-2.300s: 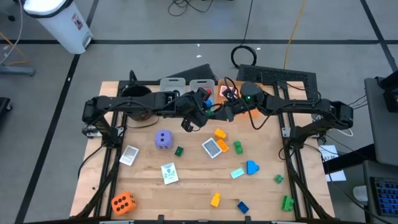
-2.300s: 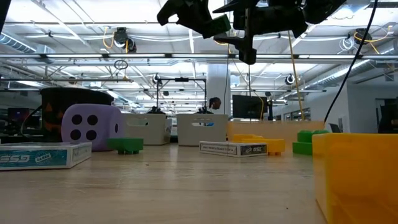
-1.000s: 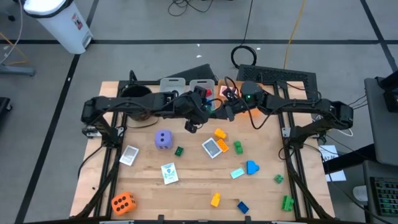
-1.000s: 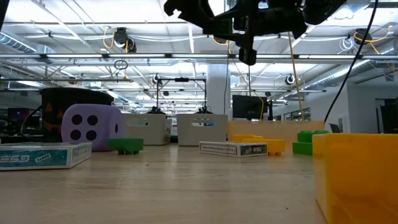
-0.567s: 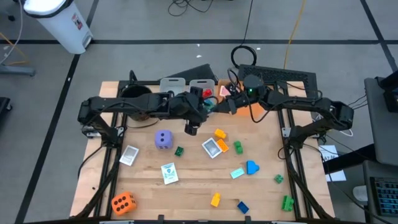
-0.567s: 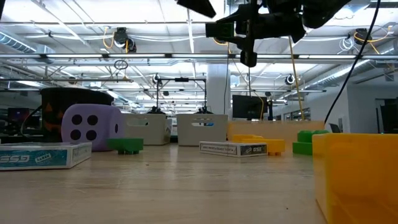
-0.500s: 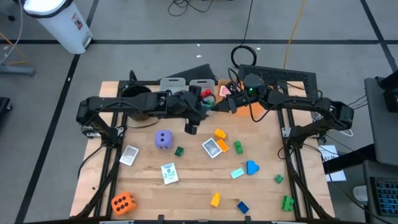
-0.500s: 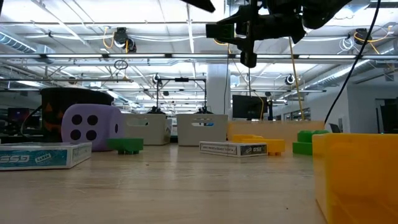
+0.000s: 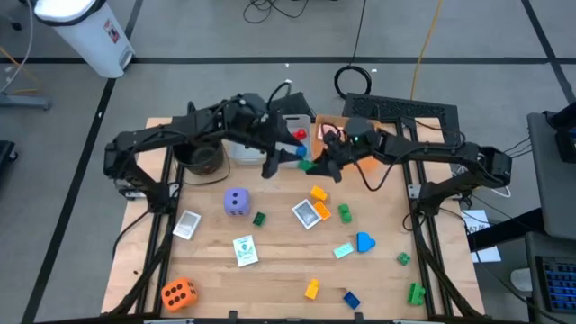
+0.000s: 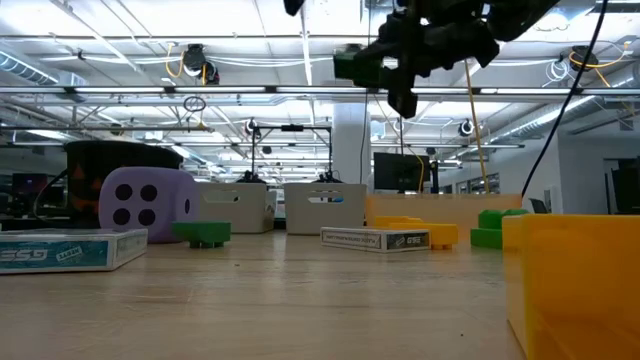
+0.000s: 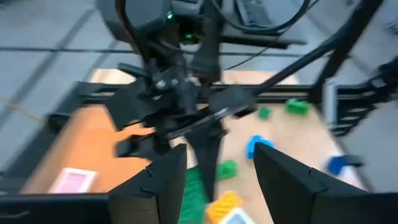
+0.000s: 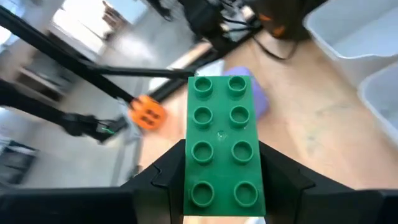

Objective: Pick & Place Toys
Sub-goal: Put the green gamepiece into the right gray bin

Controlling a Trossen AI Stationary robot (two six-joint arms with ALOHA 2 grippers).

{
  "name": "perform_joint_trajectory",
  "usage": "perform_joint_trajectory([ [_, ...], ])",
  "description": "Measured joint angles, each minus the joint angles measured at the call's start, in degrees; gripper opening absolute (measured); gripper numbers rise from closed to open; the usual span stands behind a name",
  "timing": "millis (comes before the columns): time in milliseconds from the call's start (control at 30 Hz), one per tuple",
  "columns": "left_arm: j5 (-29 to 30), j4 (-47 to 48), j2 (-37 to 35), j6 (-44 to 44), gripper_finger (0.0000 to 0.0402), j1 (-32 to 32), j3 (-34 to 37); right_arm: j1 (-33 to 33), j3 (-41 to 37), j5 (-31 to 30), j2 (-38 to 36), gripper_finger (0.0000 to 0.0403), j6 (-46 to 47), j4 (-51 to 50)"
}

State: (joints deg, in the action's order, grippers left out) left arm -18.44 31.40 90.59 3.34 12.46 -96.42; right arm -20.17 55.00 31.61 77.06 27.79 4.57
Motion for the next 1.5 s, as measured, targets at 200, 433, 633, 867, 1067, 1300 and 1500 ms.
perform_joint_trajectory([
  [200,-3.25,0.99,1.69,-2.68,0.0186,0.46,0.09,1.48,0.0,-7.05,0.0,0.0134,-5.68,-2.79],
  [433,-5.29,1.26,4.97,-2.23,0.0186,0.0,0.04,2.34,4.37,-9.28,-0.02,0.0134,-13.01,-8.35],
  [633,-2.24,1.5,6.35,2.25,0.0186,-0.02,0.07,4.14,9.84,-12.38,-0.02,0.0134,-20.03,-16.27],
  [867,0.65,1.52,6.87,3.71,0.0186,-0.19,0.07,4.97,10.34,-14.08,-0.02,0.0138,-20.09,-16.61],
  [1067,1.01,1.53,6.86,5.27,0.0196,-0.55,0.07,4.97,10.36,-13.63,-0.02,0.0139,-19.54,-16.6],
  [1300,3.58,1.63,6.9,4.49,0.0249,-0.54,0.07,4.97,10.36,-13.61,-0.02,0.0137,-19.54,-16.62],
  [1500,3.5,2.64,7.01,2.57,0.0278,-0.56,0.07,4.97,10.36,-13.58,-0.02,0.0137,-19.54,-15.99],
])
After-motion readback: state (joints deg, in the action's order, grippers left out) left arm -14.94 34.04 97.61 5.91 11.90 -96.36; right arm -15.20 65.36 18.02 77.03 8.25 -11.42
